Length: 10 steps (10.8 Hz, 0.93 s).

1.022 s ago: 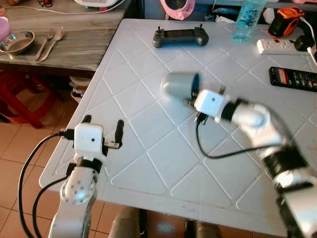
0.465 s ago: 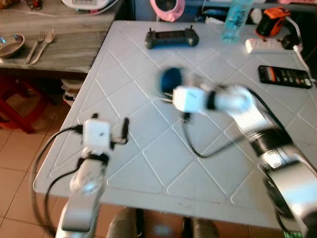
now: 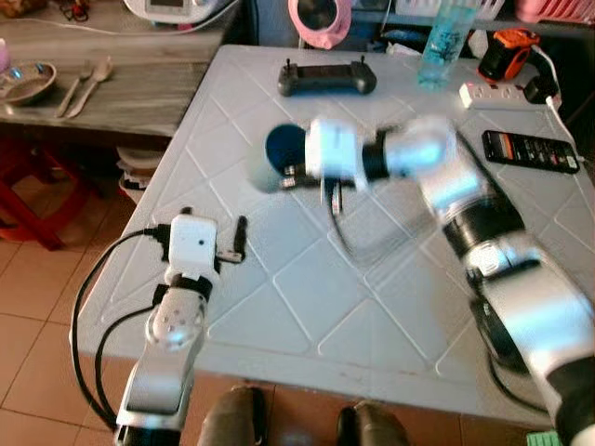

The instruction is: Setting the table

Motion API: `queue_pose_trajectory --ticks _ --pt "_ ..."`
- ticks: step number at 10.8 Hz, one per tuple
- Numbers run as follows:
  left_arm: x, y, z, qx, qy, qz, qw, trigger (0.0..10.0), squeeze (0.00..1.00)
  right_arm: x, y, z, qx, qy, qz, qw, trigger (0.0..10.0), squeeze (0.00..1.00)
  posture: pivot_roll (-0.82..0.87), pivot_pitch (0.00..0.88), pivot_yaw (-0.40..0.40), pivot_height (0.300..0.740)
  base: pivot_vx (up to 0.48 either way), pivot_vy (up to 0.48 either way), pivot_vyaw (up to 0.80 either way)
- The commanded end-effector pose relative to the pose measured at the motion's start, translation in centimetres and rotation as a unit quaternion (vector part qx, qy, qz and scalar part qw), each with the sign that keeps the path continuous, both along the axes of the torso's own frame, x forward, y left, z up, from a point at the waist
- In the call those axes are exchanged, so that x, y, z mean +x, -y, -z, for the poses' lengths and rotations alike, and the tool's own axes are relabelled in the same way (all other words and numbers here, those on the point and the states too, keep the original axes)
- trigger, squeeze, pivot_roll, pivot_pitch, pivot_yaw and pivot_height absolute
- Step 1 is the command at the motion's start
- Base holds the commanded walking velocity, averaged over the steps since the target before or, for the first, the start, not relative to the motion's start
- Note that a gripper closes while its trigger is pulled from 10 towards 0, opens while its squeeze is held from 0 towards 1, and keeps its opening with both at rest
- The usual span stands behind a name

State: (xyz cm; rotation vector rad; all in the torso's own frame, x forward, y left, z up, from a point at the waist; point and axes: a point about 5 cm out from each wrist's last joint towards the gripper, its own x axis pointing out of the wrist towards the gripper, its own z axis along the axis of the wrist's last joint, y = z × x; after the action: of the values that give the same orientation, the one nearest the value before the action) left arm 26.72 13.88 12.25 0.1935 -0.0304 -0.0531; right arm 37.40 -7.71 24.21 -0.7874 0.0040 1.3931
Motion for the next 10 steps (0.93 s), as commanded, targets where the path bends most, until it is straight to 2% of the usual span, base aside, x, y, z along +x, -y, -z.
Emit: queue_pose_trajectory --ticks 1,2,4,7,10 --pt "0.3 -1.1 0.0 0.023 0.015 -0.029 0.999 10.0 0.00 0.1 0.3 -0.8 -0.003 -0.025 -0.007 1.000 0.0 0.00 0.04 0.035 0.004 0.740 0.000 0.000 0.00" --pt "0.9 -3.2 0.0 0.022 0.029 -0.071 0.997 10.0 0.00 0.3 0.5 -1.3 -0.011 -0.065 -0.010 0.998 0.0 0.00 0.03 0.039 0.001 0.740 0.000 0.000 0.00" --pt "1.7 -4.5 -0.5 0.023 0.040 -0.084 0.995 10.0 0.00 0.3 0.6 -1.7 -0.007 -0.136 -0.007 0.991 0.0 0.00 0.02 0.039 -0.004 0.740 0.000 0.000 0.00" --pt "2.2 -3.6 -0.3 0.012 0.048 -0.062 0.997 10.0 0.00 -1.4 1.4 -0.1 -0.052 -0.216 -0.064 0.973 0.0 0.00 -0.01 0.035 -0.001 0.740 0.000 0.000 0.00" --pt "2.5 -2.5 0.0 0.002 0.048 -0.047 0.998 10.0 0.00 -2.7 3.2 2.7 -0.120 -0.240 -0.062 0.961 0.0 0.00 -0.03 0.037 -0.010 0.740 0.000 0.000 0.00"
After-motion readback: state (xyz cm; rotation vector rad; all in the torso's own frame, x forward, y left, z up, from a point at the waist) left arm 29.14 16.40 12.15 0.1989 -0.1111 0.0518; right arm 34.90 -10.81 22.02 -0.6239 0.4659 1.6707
